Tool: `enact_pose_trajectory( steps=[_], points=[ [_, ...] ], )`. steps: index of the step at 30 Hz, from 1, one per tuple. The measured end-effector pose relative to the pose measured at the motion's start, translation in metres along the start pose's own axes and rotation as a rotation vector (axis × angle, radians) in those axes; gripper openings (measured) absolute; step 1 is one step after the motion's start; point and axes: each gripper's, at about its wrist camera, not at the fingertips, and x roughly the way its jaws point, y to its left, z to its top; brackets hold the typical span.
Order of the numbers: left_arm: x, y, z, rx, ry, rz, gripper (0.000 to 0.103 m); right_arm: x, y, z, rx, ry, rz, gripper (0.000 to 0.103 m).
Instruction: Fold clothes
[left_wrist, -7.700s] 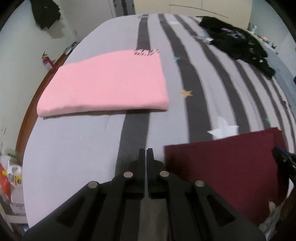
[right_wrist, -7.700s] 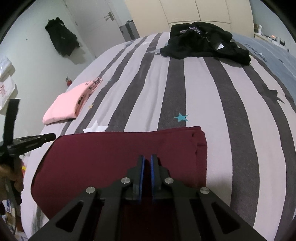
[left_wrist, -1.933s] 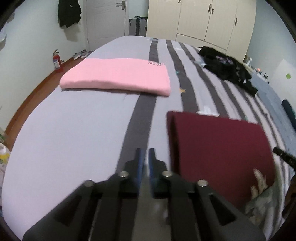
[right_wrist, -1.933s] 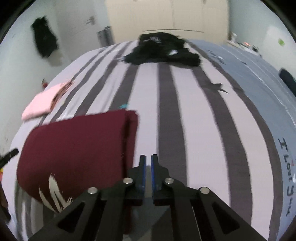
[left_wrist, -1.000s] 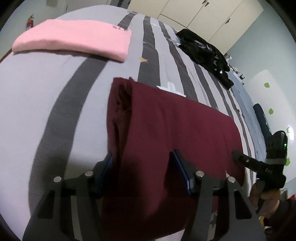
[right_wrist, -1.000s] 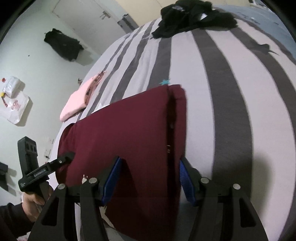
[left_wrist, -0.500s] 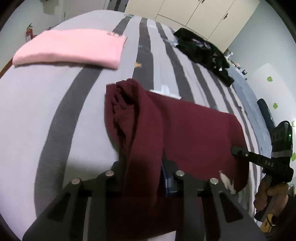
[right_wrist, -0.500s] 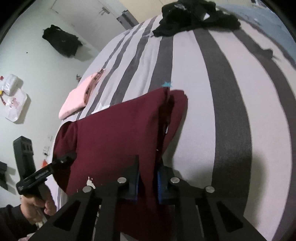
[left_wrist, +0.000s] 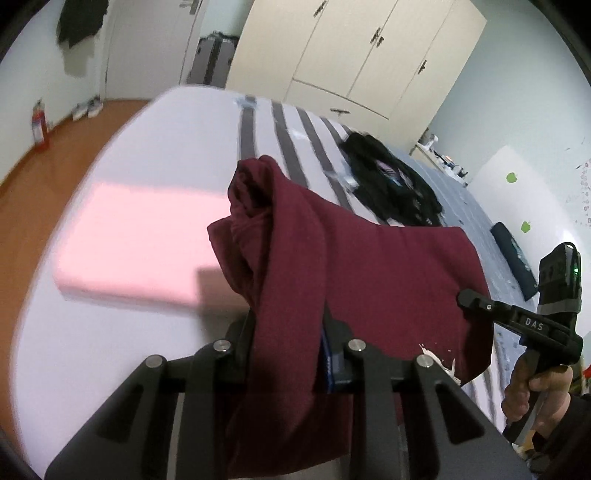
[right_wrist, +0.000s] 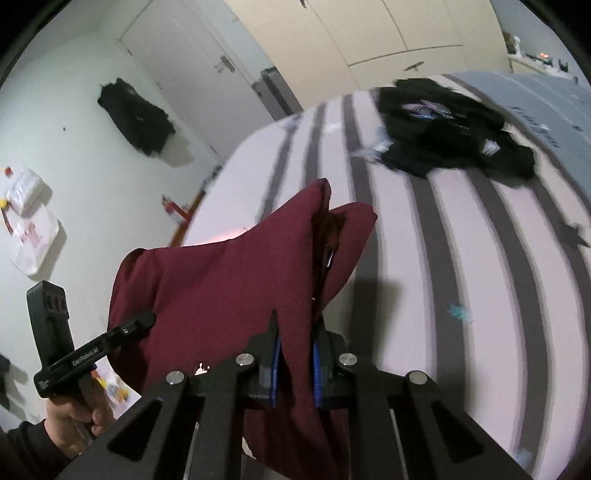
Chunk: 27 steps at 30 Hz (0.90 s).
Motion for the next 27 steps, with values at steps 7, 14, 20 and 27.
enact_pose_trajectory(
  steps=[7,14,20,27],
  points=[
    [0.014,0.11,0.073,-0.009,0.011,0.054,0.023,0.108,0.064,0.058,0.025,-0.013,0.056,0.012],
    [0.049,0.16,0.088,-0.02,0.071,0.046,0.023,0.174,0.088,0.073,0.019,0.053,0.042,0.012],
    [0.061,0.177,0.076,-0.056,0.097,0.036,0.023,0.19,0.087,0.061,0.022,0.095,0.028,0.012],
    [0.064,0.181,0.071,-0.086,0.094,0.014,0.023,0.197,0.081,0.064,0.011,0.111,0.033,0.012]
  ],
)
